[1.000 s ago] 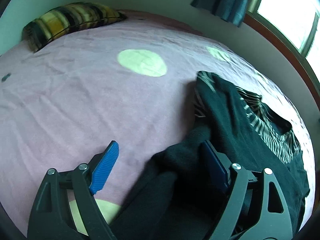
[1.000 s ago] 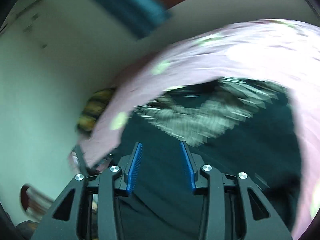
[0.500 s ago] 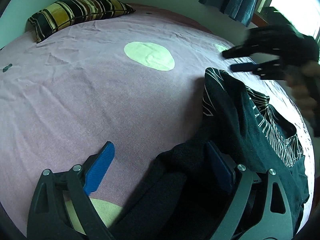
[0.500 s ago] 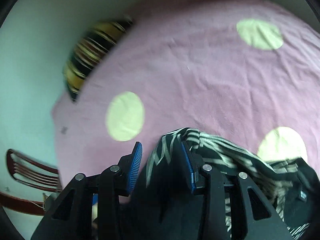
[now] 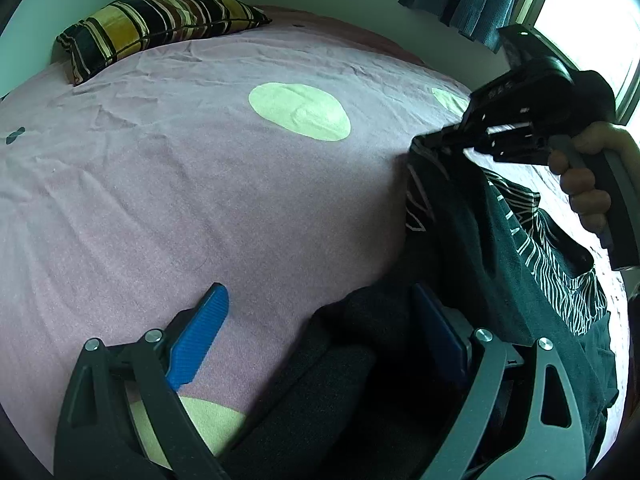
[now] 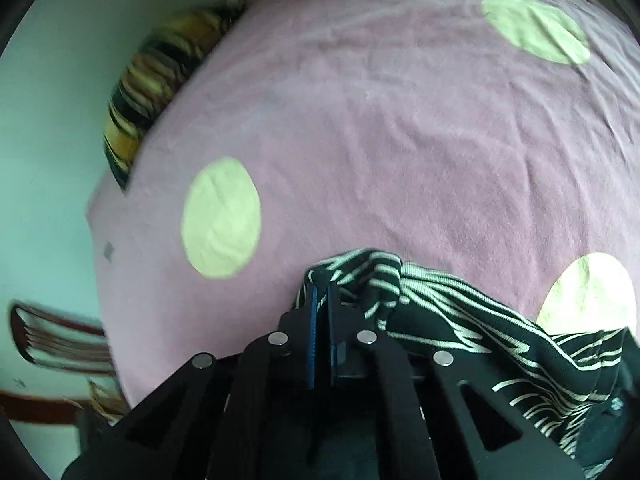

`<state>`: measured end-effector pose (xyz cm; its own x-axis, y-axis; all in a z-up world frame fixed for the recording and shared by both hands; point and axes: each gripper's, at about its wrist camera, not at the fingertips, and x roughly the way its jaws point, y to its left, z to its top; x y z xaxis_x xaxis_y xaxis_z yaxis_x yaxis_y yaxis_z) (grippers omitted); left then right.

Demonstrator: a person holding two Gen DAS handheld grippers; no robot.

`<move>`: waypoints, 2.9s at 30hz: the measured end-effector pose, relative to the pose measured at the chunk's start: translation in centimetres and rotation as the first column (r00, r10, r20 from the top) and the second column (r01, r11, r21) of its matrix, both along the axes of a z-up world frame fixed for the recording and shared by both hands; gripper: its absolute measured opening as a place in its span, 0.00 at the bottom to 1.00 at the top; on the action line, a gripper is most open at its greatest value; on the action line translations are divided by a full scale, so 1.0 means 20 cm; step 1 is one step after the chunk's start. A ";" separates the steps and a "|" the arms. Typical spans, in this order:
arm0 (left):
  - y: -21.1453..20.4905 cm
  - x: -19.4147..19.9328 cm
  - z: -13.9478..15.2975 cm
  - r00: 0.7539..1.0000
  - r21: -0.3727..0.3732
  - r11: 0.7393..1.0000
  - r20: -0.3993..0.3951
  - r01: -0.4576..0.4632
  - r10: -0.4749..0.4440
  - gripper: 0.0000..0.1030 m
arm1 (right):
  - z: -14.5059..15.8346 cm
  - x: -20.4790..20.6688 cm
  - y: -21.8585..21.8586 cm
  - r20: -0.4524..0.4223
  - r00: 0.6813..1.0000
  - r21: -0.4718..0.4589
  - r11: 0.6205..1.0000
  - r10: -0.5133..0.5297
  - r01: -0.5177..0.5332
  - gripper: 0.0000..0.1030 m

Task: Fold small clothes

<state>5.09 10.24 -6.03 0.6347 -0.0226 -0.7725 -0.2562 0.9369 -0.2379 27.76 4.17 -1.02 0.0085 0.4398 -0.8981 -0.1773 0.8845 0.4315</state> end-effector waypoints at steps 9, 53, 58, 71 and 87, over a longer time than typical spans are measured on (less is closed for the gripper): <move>0.07 -0.02 0.00 0.998 -0.047 0.997 0.019 -0.059 0.060 0.89 | -0.16 0.05 -0.26 -0.056 0.969 0.252 0.936 -0.241 0.247 0.03; 0.09 -0.01 -0.01 0.997 -0.026 0.996 0.016 -0.081 0.081 0.91 | 0.33 -0.38 -0.76 0.275 0.881 0.263 0.912 -0.384 0.315 0.57; 0.10 -0.02 -0.01 0.997 -0.049 0.996 0.025 -0.073 0.075 0.93 | 0.50 -1.12 -1.08 0.364 0.805 0.206 0.884 -0.468 0.420 0.61; 0.20 -0.27 0.18 0.992 -0.127 0.984 0.054 0.122 -0.116 0.93 | 0.50 -2.57 -1.83 0.382 0.506 0.106 0.580 -0.774 0.807 0.61; 0.46 -1.02 0.08 0.872 -0.287 0.839 -0.027 0.461 -0.489 0.93 | 0.37 -2.99 -1.70 0.252 0.614 0.264 0.664 -0.748 0.700 0.61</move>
